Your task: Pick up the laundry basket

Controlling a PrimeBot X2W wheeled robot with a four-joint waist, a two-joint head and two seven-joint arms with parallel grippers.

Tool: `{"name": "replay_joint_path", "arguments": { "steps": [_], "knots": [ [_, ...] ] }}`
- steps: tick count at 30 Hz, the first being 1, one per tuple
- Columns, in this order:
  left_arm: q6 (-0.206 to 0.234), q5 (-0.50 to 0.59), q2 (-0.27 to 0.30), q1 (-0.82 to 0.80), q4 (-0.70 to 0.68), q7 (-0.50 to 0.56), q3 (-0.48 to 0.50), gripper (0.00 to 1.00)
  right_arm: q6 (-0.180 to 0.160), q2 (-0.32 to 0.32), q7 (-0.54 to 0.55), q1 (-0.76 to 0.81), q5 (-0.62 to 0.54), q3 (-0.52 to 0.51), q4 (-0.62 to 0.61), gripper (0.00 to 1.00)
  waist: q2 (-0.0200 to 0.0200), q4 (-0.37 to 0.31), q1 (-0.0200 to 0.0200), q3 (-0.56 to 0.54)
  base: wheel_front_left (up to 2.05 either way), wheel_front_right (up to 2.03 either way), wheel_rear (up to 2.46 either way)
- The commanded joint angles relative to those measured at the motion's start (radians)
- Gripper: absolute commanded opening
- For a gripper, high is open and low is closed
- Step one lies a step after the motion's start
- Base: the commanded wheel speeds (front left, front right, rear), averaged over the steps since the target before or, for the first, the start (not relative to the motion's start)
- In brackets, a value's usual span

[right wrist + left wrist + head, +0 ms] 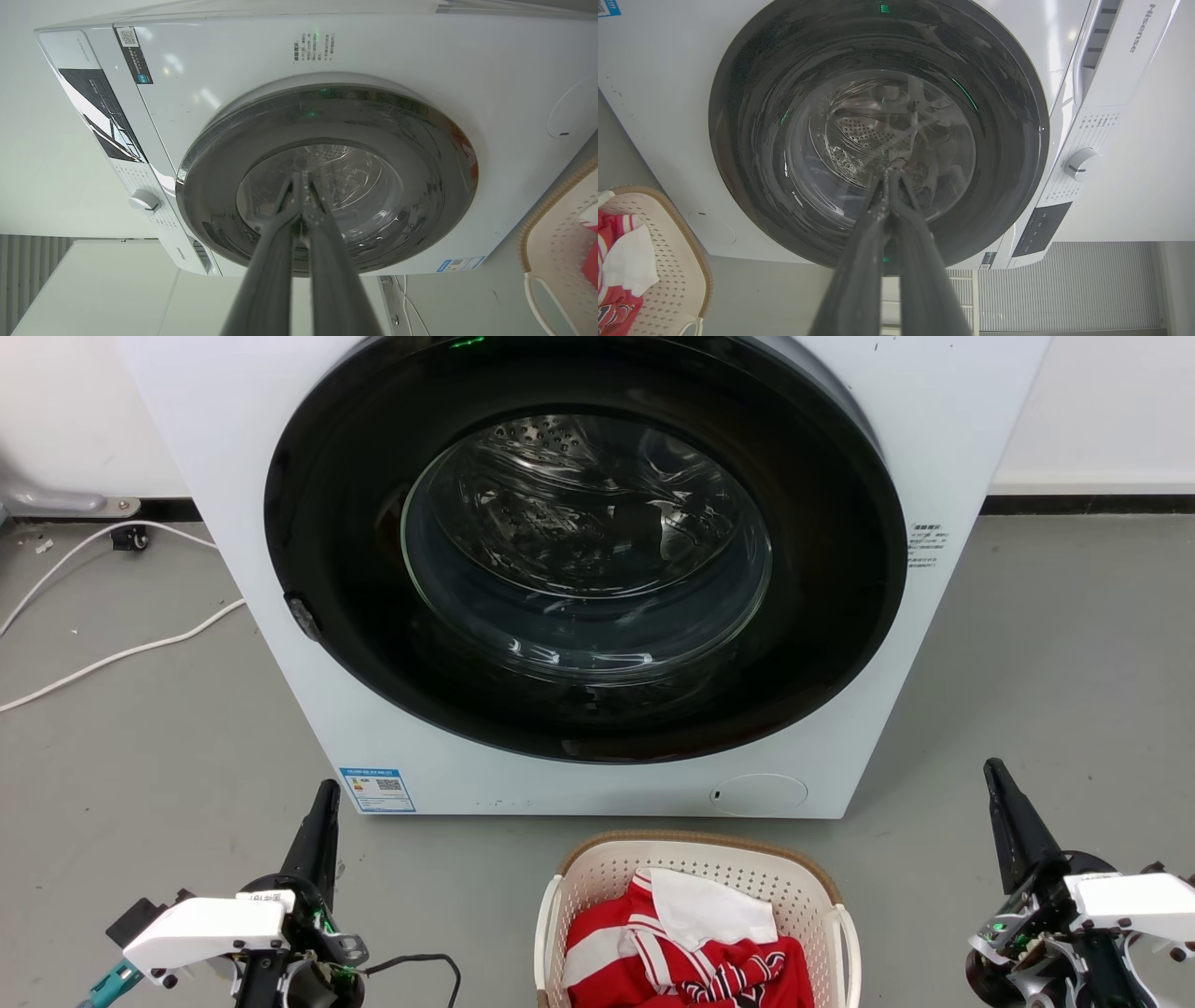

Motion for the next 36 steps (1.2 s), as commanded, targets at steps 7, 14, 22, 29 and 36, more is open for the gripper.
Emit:
{"name": "replay_joint_path", "arguments": {
  "steps": [7,14,22,29,36],
  "knots": [
    [-0.002,0.000,-0.001,-0.008,0.000,0.003,0.003,0.00,0.000,-0.003,0.001,-0.010,0.004,0.000,0.001,0.00,0.0000,0.000,0.0000,0.000,0.00,0.00,0.00],
    [-0.002,0.000,-0.001,-0.008,0.000,0.003,0.003,0.00,0.000,-0.003,0.001,-0.010,0.004,0.000,0.001,0.00,0.0000,0.000,0.0000,0.000,0.00,0.00,0.00],
    [-0.002,0.000,-0.001,-0.008,0.000,0.003,0.003,0.00,0.000,-0.003,0.001,-0.010,0.004,0.000,0.001,0.00,0.0000,0.000,0.0000,0.000,0.00,0.00,0.00],
    [-0.002,0.000,-0.001,-0.008,0.000,0.003,0.003,0.00,0.000,-0.003,0.001,-0.010,0.004,0.000,0.001,0.00,0.0000,0.000,0.0000,0.000,0.00,0.00,0.00],
    [0.000,0.009,-0.002,0.016,0.009,-0.015,-0.006,1.00,0.000,0.002,-0.015,0.017,-0.013,0.005,0.015,1.00,0.0000,0.000,0.0000,0.001,0.00,0.00,0.00]
  ]
}}
